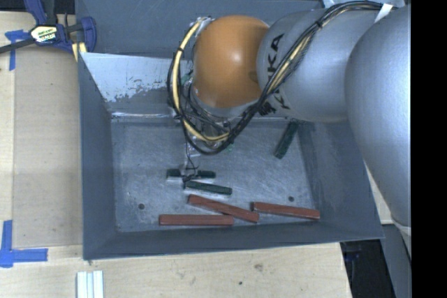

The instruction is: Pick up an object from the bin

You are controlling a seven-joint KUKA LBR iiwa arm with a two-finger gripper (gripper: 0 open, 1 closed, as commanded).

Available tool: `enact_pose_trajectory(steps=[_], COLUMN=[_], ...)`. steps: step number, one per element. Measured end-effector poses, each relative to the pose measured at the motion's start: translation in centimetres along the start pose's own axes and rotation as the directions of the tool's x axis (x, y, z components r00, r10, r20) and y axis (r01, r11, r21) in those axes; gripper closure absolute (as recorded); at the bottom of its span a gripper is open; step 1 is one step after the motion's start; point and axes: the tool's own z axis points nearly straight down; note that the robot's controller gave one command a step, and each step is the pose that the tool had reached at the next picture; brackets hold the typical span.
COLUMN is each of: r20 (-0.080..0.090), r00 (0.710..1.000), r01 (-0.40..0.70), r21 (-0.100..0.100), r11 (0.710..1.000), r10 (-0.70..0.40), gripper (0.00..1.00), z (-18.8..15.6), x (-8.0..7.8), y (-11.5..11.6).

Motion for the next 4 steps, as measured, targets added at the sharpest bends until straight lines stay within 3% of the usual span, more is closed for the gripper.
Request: enact_pose_trajectory(steps=[1, 2, 3, 4], r20=[0.001, 0.001, 0.002, 0.002], r00=[1.0, 0.999, 0.997, 0.997], r01=[-0.008, 0.053, 0.075, 0.081], r21=[0.004, 0.003, 0.002, 0.002], r11=[1.0, 0.999, 0.997, 0.997], r10=[0.008, -0.053, -0.075, -0.081], gripper=[0.0, 0.0, 0.0, 1.0], z=[-0.3, 0.4, 3.5, 5.2], x=[-0.3, -0.6, 2.8, 3.1], y=[-9.2, -7.5, -3.3, -3.6])
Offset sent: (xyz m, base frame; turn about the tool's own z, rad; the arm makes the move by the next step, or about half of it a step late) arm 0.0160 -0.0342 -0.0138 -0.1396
